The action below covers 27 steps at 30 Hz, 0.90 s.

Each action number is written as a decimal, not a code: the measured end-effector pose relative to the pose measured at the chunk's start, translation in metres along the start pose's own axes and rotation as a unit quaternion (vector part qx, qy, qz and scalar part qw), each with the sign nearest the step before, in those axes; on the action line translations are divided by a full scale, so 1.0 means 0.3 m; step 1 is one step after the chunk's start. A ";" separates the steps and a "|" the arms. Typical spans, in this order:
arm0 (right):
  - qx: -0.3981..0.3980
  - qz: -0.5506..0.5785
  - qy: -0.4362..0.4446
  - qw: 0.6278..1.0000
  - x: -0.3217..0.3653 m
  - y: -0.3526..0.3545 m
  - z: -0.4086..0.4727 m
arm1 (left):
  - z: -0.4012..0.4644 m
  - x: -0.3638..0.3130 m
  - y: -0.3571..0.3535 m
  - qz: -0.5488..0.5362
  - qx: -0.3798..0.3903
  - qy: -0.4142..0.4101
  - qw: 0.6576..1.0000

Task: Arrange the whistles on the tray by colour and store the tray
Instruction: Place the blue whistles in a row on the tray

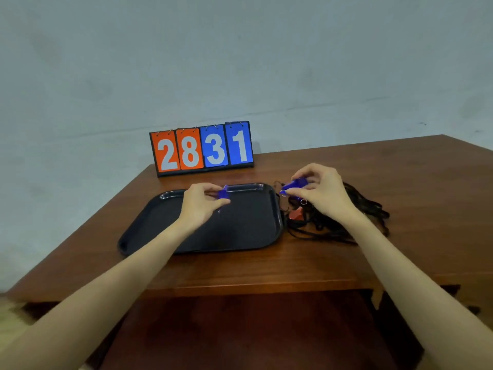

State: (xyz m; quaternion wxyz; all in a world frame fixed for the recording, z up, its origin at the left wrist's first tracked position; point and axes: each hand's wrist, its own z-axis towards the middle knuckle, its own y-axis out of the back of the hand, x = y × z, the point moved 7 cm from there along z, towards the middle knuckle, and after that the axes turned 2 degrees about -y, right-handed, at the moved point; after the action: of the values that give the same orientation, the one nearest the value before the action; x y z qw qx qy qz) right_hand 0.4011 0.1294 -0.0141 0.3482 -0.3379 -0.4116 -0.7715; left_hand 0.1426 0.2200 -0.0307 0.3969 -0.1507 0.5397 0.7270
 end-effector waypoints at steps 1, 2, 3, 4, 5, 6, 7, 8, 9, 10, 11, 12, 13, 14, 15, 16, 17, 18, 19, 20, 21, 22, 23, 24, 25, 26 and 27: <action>0.020 -0.007 0.002 1.000 0.028 -0.052 0.007 | -0.017 0.046 0.037 0.005 -0.004 0.014 1.000; 0.043 -0.014 0.001 0.999 0.051 -0.109 0.012 | -0.035 0.090 0.074 0.012 -0.009 0.027 1.000; 0.066 -0.020 -0.006 0.998 0.068 -0.167 0.016 | -0.054 0.134 0.108 0.023 -0.012 0.039 0.999; 0.088 -0.023 -0.018 0.996 0.082 -0.223 0.018 | -0.073 0.174 0.139 0.033 -0.013 0.050 0.998; 0.106 -0.022 -0.032 0.994 0.093 -0.273 0.018 | -0.087 0.209 0.166 0.045 -0.010 0.056 0.997; 0.117 -0.016 -0.047 0.992 0.104 -0.316 0.018 | -0.099 0.236 0.190 0.062 -0.004 0.056 0.996; 0.125 -0.007 -0.061 0.990 0.113 -0.356 0.018 | -0.105 0.259 0.209 0.083 0.008 0.054 0.995; 0.132 0.001 -0.072 0.989 0.122 -0.392 0.018 | -0.106 0.279 0.223 0.105 0.021 0.053 0.993; 0.138 0.008 -0.080 0.987 0.130 -0.425 0.020 | -0.102 0.299 0.233 0.121 0.033 0.052 0.991; 0.144 0.012 -0.086 0.986 0.138 -0.456 0.024 | -0.093 0.317 0.240 0.130 0.042 0.052 0.989; 0.151 0.015 -0.094 0.984 0.145 -0.483 0.027 | -0.081 0.334 0.242 0.135 0.048 0.053 0.988; 0.158 0.018 -0.104 0.982 0.150 -0.508 0.031 | -0.066 0.349 0.243 0.135 0.052 0.055 0.988; 0.164 0.019 -0.113 0.980 0.155 -0.530 0.036 | -0.049 0.364 0.243 0.136 0.054 0.059 0.988; 0.170 0.020 -0.118 0.978 0.159 -0.551 0.041 | -0.030 0.377 0.242 0.138 0.055 0.062 0.987; 0.176 0.018 -0.122 0.977 0.164 -0.570 0.047 | -0.010 0.390 0.240 0.145 0.057 0.065 0.986; 0.181 0.014 -0.123 0.976 0.166 -0.589 0.054 | 0.011 0.400 0.239 0.153 0.059 0.067 0.984; 0.187 0.008 -0.125 0.974 0.166 -0.607 0.063 | 0.033 0.410 0.238 0.163 0.062 0.069 0.982; 0.192 0.002 -0.128 0.973 0.165 -0.626 0.072 | 0.053 0.419 0.238 0.174 0.066 0.070 0.980; 0.198 -0.007 -0.129 0.972 0.164 -0.645 0.083 | 0.073 0.427 0.239 0.185 0.068 0.071 0.978; 0.203 -0.015 -0.130 0.970 0.164 -0.663 0.095 | 0.093 0.437 0.240 0.197 0.070 0.071 0.975; 0.208 -0.023 -0.131 0.969 0.163 -0.680 0.106 | 0.111 0.446 0.241 0.211 0.073 0.069 0.972; 0.212 -0.027 -0.131 0.968 0.162 -0.697 0.117 | 0.126 0.457 0.241 0.228 0.078 0.065 0.968; 0.215 -0.031 -0.129 0.968 0.161 -0.713 0.128 | 0.139 0.469 0.241 0.245 0.080 0.061 0.964; 0.216 -0.034 -0.126 0.968 0.161 -0.727 0.140 | 0.150 0.481 0.243 0.261 0.078 0.056 0.961; 0.213 -0.039 -0.120 0.969 0.162 -0.738 0.151 | 0.160 0.494 0.245 0.273 0.074 0.051 0.958; 0.210 -0.047 -0.112 0.970 0.165 -0.747 0.162 | 0.166 0.505 0.246 0.280 0.071 0.048 0.956; 0.208 -0.058 -0.101 0.971 0.170 -0.755 0.173 | 0.170 0.514 0.250 0.283 0.070 0.048 0.956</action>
State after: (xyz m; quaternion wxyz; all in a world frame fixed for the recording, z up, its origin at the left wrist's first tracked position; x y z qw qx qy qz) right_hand 0.2015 0.2562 -0.0412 0.3220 -0.3100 -0.6149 -0.6497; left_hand -0.0008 0.3224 -0.0618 0.1586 0.0015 0.6278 0.7621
